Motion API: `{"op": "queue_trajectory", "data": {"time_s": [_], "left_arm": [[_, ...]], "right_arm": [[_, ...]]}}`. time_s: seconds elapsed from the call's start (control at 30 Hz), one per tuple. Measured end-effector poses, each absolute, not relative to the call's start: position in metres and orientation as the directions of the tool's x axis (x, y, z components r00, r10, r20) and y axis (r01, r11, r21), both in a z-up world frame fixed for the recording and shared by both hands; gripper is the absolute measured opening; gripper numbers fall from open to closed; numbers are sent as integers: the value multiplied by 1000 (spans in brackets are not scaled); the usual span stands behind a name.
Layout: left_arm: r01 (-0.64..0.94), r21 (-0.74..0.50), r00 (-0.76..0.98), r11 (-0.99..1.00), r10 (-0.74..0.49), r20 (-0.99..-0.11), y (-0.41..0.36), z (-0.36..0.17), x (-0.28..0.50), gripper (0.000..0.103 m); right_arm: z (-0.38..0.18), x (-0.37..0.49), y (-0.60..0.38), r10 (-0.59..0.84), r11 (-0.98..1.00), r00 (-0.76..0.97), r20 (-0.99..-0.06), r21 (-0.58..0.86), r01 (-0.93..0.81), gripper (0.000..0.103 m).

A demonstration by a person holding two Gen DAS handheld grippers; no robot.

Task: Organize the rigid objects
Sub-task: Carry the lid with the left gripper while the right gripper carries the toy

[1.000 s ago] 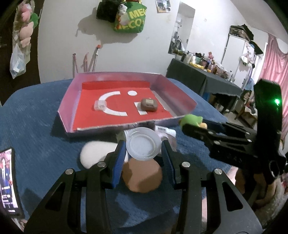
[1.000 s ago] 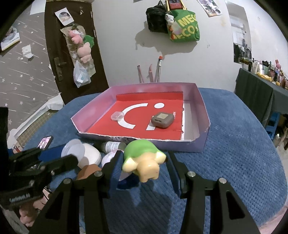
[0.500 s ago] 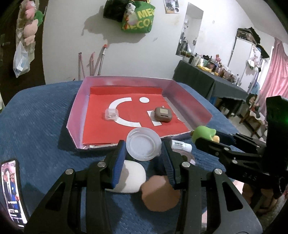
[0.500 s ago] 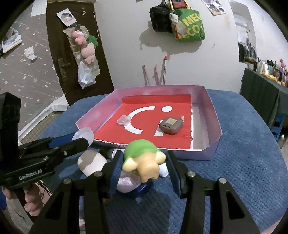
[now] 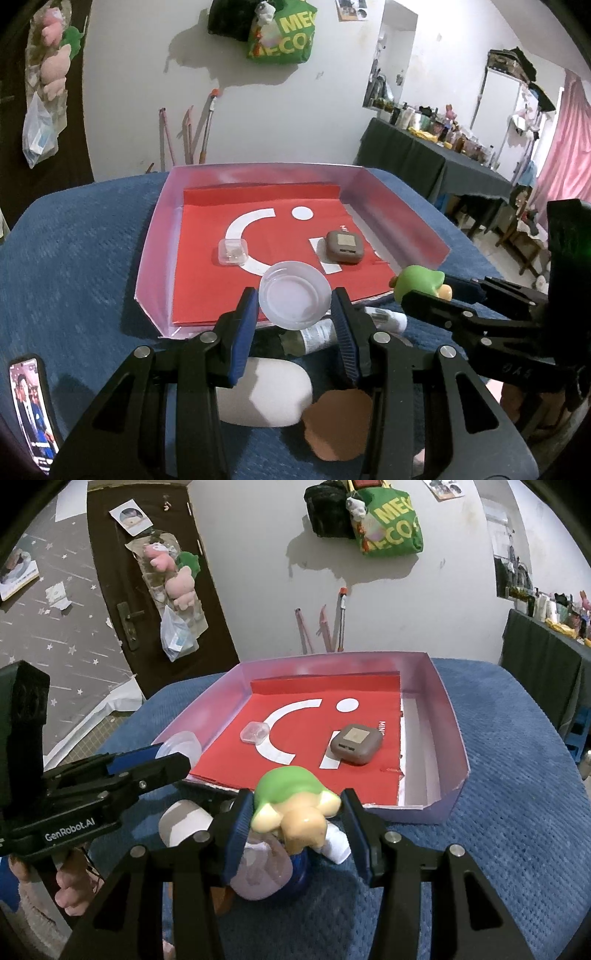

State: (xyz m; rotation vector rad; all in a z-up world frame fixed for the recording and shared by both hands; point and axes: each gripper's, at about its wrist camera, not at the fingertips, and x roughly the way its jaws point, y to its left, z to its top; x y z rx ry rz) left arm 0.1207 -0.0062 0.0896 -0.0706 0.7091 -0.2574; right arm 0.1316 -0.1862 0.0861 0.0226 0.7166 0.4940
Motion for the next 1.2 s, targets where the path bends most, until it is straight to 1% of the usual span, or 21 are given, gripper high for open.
{"op": "queue_trajectory", "data": {"time_s": [0.37, 0.5, 0.7, 1.2], "left_arm": [[196, -149, 690, 969, -245, -681, -1, 84, 146, 39], [186, -137, 663, 973, -227, -713, 0, 77, 161, 39], [186, -148, 622, 971, -233, -747, 3, 64, 175, 39], [158, -154, 575, 975, -218, -789, 9, 47, 201, 39]], "right_arm": [[82, 157, -178, 436, 884, 611, -661, 186, -430, 51], [77, 167, -177, 430, 885, 590, -683, 192, -423, 51], [69, 184, -177, 415, 890, 560, -717, 192, -413, 51], [53, 213, -167, 379, 896, 500, -779, 175, -408, 51]]}}
